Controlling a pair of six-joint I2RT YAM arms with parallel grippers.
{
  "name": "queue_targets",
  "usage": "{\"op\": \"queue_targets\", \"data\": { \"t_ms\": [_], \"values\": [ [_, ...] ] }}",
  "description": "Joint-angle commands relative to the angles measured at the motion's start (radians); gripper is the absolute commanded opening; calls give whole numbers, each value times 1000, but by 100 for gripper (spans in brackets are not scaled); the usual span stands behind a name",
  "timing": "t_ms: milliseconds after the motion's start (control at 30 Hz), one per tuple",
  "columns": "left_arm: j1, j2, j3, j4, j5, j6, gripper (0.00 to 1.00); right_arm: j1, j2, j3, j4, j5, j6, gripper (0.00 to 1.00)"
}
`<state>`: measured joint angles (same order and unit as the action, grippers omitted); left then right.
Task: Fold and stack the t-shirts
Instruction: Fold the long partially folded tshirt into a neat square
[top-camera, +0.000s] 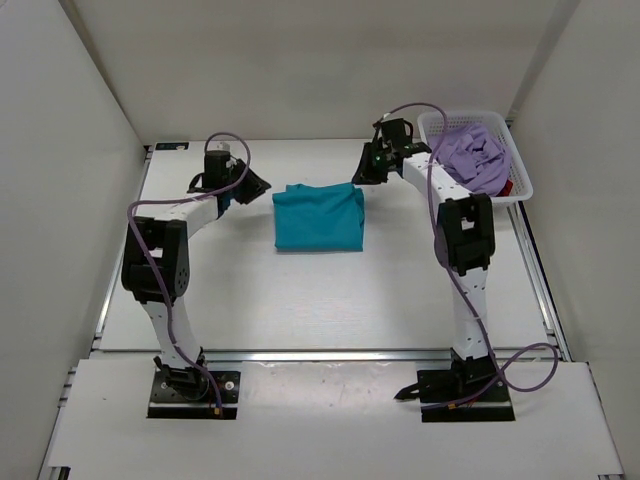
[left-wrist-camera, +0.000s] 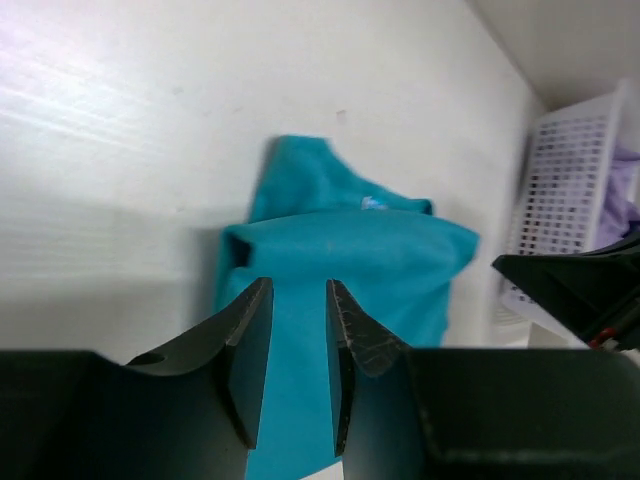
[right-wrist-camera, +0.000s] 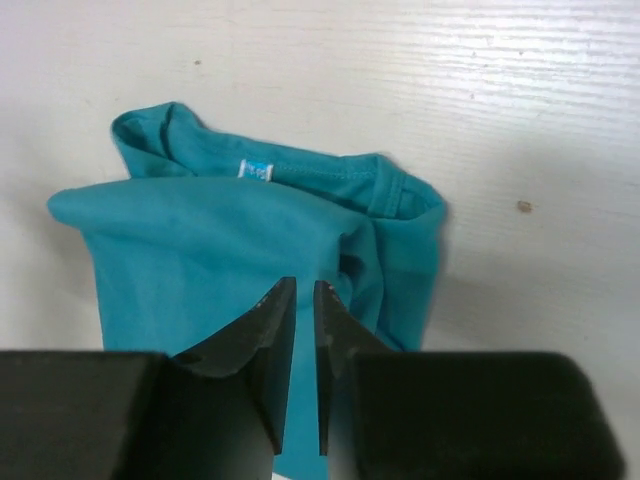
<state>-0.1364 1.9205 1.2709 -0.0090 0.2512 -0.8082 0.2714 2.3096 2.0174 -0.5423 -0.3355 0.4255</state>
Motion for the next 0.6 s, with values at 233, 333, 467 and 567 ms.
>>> {"op": "queue_targets", "data": {
  "t_ms": [233,333,467,567],
  "values": [
    [-38,21,-12,81,-15,9,51,-6,-118,-105,73,14,-45,38],
    [-49,54,36,57,-27,35,58,-3,-53,-10,36,-5,-70,39],
    [-45,107,84,32,-26,46,64,-1,45,108,-27,-7,-70,39],
    [-48,136,120,27,-3,44,59,-1,134,281,-105,16,-77,37]
  ]
}}
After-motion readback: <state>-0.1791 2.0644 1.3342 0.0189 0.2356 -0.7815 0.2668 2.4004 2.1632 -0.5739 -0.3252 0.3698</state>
